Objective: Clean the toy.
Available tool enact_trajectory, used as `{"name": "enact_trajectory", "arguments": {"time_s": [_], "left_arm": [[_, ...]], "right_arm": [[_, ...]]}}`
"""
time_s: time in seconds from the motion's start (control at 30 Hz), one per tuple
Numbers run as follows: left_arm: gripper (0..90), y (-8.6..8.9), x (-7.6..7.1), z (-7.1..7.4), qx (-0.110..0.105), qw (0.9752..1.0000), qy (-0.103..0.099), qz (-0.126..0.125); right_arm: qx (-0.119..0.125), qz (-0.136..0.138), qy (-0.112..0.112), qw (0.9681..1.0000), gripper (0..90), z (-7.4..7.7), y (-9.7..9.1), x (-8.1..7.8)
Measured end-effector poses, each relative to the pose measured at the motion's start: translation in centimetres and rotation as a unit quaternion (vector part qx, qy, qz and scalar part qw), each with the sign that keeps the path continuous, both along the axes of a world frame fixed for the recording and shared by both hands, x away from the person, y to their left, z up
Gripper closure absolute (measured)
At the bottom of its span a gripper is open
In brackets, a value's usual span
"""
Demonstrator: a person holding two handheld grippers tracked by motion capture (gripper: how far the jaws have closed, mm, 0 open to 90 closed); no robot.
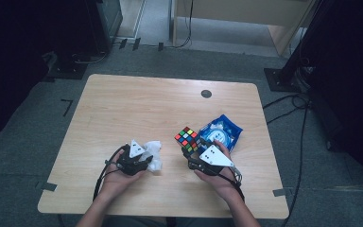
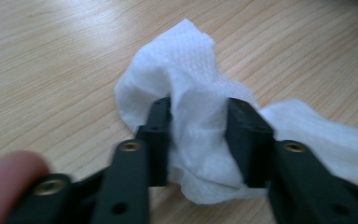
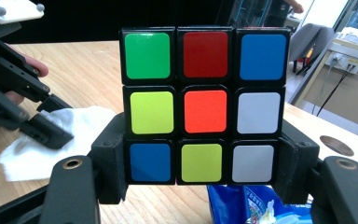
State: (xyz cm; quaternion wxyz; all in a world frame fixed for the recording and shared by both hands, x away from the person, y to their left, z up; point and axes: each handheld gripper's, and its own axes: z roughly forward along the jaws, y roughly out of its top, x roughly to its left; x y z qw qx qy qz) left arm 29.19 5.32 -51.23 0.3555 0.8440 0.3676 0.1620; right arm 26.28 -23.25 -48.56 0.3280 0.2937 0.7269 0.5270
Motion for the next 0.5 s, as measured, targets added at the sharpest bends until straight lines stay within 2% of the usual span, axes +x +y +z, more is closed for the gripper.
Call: {"name": "enact_trajectory", "arguments": {"time_s": [0.03,0.07,0.13,0.2,0.27,0.3,0.33,0.37,0.4,0.5], "left_arm": [[82.2,0.1,-0.1,0.0,0.0,1.0,-0.003,-0.001],[86.2,0.2,-0.1,0.1,-0.006,1.0,-0.002,-0.002],[87.9,0.8,-0.1,0.6,-0.037,0.9993,-0.002,-0.004],[88.3,1.3,-0.2,1.5,-0.065,0.9977,-0.018,0.004],[88.4,1.8,-0.6,2.9,-0.102,0.994,-0.039,0.005],[88.5,2.0,-0.9,3.6,-0.127,0.9907,-0.05,0.001],[88.5,2.1,-1.1,4.1,-0.141,0.9882,-0.06,-0.002],[88.6,2.2,-1.5,5.0,-0.164,0.9836,-0.076,-0.006],[88.6,2.2,-1.8,5.6,-0.179,0.9801,-0.085,-0.013],[88.5,1.8,-3.0,7.4,-0.23,0.9654,-0.117,-0.036]], "right_arm": [[-0.001,0.0,0.003,1.0,34.3,-0.1,0.1,0.0],[-0.001,0.003,0.004,1.0,34.3,-0.2,0.2,0.0],[-0.004,0.008,0.007,0.9999,34.3,-0.4,0.5,-0.1],[-0.005,0.014,0.006,0.9999,34.3,-0.4,0.8,-0.3],[-0.005,0.021,0.011,0.9997,34.3,-0.5,1.3,-0.4],[-0.005,0.025,0.012,0.9996,34.3,-0.5,1.5,-0.5],[-0.004,0.03,0.016,0.9994,34.3,-0.5,1.7,-0.6],[-0.004,0.033,0.018,0.9993,34.3,-0.5,1.9,-0.7],[-0.005,0.039,0.022,0.999,34.3,-0.6,2.3,-0.8],[-0.015,0.053,0.029,0.998,34.3,-0.9,3.3,-1.2]]}}
